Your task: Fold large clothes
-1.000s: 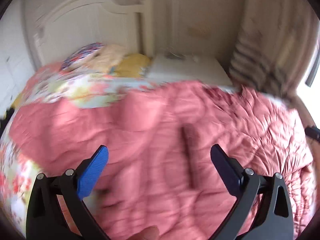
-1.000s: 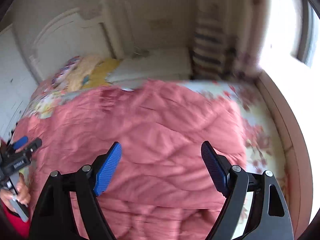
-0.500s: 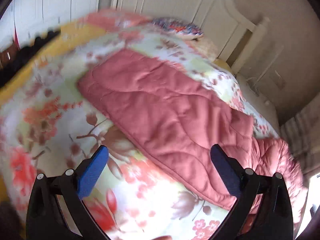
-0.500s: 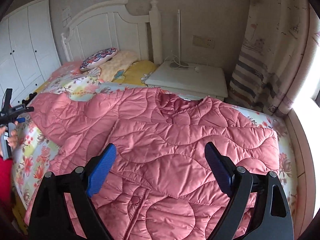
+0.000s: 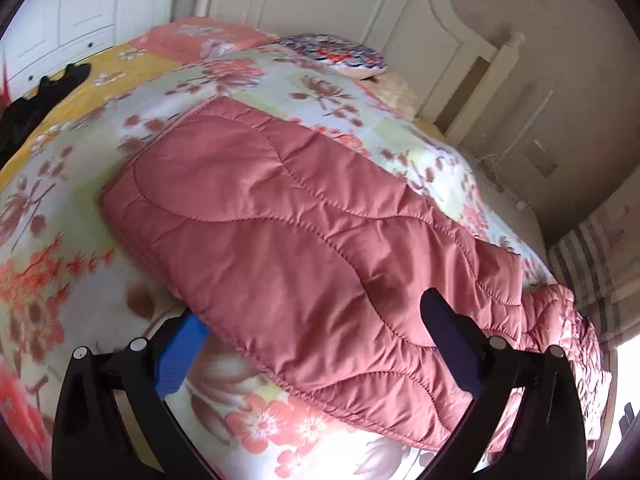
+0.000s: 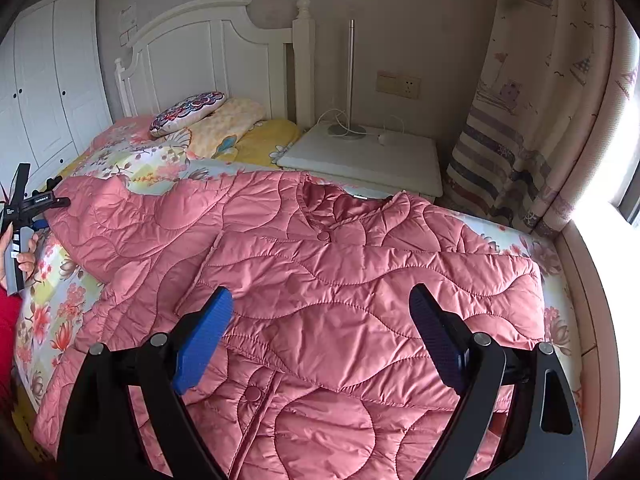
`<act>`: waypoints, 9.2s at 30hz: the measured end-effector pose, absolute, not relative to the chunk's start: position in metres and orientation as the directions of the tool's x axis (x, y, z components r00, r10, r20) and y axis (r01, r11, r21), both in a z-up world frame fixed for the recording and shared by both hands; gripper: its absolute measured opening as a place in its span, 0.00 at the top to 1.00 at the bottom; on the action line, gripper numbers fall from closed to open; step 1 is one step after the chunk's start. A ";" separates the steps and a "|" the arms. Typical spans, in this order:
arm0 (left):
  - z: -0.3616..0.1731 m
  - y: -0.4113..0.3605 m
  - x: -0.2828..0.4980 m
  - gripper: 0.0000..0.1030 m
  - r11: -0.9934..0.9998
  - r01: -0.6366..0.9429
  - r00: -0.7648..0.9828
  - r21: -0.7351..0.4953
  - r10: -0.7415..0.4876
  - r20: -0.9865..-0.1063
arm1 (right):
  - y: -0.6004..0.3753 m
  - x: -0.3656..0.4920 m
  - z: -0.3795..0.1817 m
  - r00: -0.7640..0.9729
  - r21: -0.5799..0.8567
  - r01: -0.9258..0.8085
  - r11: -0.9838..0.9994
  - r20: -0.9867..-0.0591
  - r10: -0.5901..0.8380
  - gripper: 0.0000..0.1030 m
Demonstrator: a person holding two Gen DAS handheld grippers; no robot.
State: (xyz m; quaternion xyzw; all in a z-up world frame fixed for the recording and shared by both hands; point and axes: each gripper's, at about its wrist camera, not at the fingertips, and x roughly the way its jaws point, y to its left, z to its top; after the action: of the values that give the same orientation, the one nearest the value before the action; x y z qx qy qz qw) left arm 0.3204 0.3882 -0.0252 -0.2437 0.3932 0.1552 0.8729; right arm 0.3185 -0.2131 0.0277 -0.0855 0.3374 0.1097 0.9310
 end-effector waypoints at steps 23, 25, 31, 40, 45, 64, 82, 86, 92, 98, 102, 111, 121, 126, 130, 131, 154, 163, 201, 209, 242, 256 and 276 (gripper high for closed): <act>-0.028 0.420 0.307 0.92 0.736 -0.526 0.684 -0.427 0.067 -0.727 | -0.208 0.308 0.032 0.769 -0.128 -0.285 0.950 -0.622 0.147 0.16; -0.022 0.414 0.304 0.93 0.745 -0.518 0.698 -0.421 0.085 -0.711 | -0.209 0.309 0.031 0.768 -0.129 -0.284 0.950 -0.624 0.145 0.16; 0.014 0.392 0.297 0.93 0.797 -0.464 0.740 -0.387 0.109 -0.663 | -0.214 0.310 0.031 0.770 -0.128 -0.274 0.953 -0.623 0.138 0.16; 0.104 0.282 0.305 0.93 0.939 -0.209 0.826 -0.274 0.020 -0.564 | -0.227 0.304 0.035 0.786 -0.081 -0.252 0.964 -0.598 0.155 0.16; 0.126 0.182 0.317 0.93 0.976 0.013 0.820 -0.217 -0.135 -0.556 | -0.245 0.294 0.038 0.801 -0.038 -0.231 0.972 -0.575 0.167 0.16; 0.019 -0.116 0.339 0.93 0.896 0.413 0.582 -0.163 -0.397 -0.709 | -0.347 0.264 0.044 0.848 0.067 -0.062 0.996 -0.523 0.088 0.16; -0.034 -0.141 0.321 0.92 0.921 0.390 0.596 -0.023 -0.271 -0.756 | -0.274 0.371 0.117 0.640 0.328 -0.447 0.832 -0.532 0.554 0.15; -0.023 -0.137 0.310 0.88 0.919 0.395 0.621 -0.024 -0.285 -0.730 | -0.268 0.415 0.080 0.477 0.426 -0.376 0.823 -0.672 0.566 0.15; -0.003 -0.117 0.288 0.84 0.911 0.408 0.630 -0.057 -0.326 -0.705 | -0.283 0.402 0.063 0.557 0.246 -0.273 0.930 -0.748 0.361 0.15; 0.011 -0.083 0.255 0.60 0.910 0.405 0.621 -0.089 -0.345 -0.703 | -0.271 0.391 0.022 0.543 -0.191 -0.278 0.941 -0.840 -0.010 0.16; 0.015 -0.080 0.251 0.45 0.923 0.383 0.680 -0.030 -0.304 -0.667 | -0.274 0.391 -0.006 0.571 -0.373 -0.228 0.899 -0.799 -0.187 0.25; 0.004 -0.130 0.327 0.73 0.917 0.384 0.650 -0.106 -0.350 -0.674 | -0.329 0.366 0.093 0.702 0.020 -0.157 0.987 -0.701 0.126 0.18; 0.004 -0.085 0.319 0.67 0.925 0.317 0.667 -0.207 -0.373 -0.645 | -0.327 0.408 0.010 0.394 0.478 -0.181 0.860 -0.766 0.508 0.18; 0.024 -0.033 0.309 0.50 0.965 0.220 0.724 -0.143 -0.260 -0.639 | -0.320 0.431 -0.043 0.368 0.222 -0.134 0.966 -0.894 0.257 0.28; 0.018 -0.004 0.340 0.44 0.988 0.135 0.699 -0.078 -0.151 -0.699 | -0.308 0.428 -0.039 0.405 0.127 -0.166 0.978 -0.896 0.185 0.25; 0.010 -0.001 0.349 0.44 0.991 0.120 0.672 -0.055 -0.123 -0.731 | -0.302 0.427 -0.036 0.418 0.080 -0.173 0.982 -0.897 0.146 0.25; 0.019 0.046 0.259 0.24 0.990 0.104 0.719 -0.096 -0.141 -0.680 | -0.337 0.335 0.026 0.649 0.260 -0.313 0.913 -0.643 0.406 0.16; -0.009 0.081 0.146 0.20 0.991 0.078 0.660 -0.107 -0.132 -0.740 | -0.409 0.201 0.015 0.677 0.354 -0.233 0.906 -0.609 0.413 0.09; -0.054 0.120 0.025 0.17 0.981 -0.047 0.621 -0.189 -0.119 -0.775 | -0.484 0.045 -0.098 0.686 0.561 -0.110 0.821 -0.555 0.471 0.53; -0.056 0.130 0.017 0.17 0.968 -0.058 0.606 -0.243 -0.159 -0.780 | -0.480 0.054 -0.107 0.679 0.574 -0.120 0.810 -0.548 0.488 0.78; -0.068 0.116 0.016 0.89 0.920 -0.034 0.437 -0.391 -0.338 -0.834 | -0.475 0.044 -0.092 0.660 0.544 -0.080 0.835 -0.599 0.453 0.85; -0.028 0.132 0.015 0.91 0.843 0.027 0.512 -0.538 -0.473 -0.717 | -0.475 0.022 -0.056 0.683 0.594 -0.189 0.782 -0.493 0.539 0.85; 0.092 0.142 0.084 0.92 0.788 0.250 0.685 -0.562 -0.554 -0.472 | -0.486 0.078 0.054 0.712 0.677 -0.409 0.612 -0.183 0.678 0.85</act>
State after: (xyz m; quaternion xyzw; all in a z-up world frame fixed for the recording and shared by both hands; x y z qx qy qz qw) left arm 0.0836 0.1422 0.0919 -0.2336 0.3257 -0.2264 0.8878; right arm 0.0782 -0.4863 0.0545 0.3111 0.2161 0.3117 0.8714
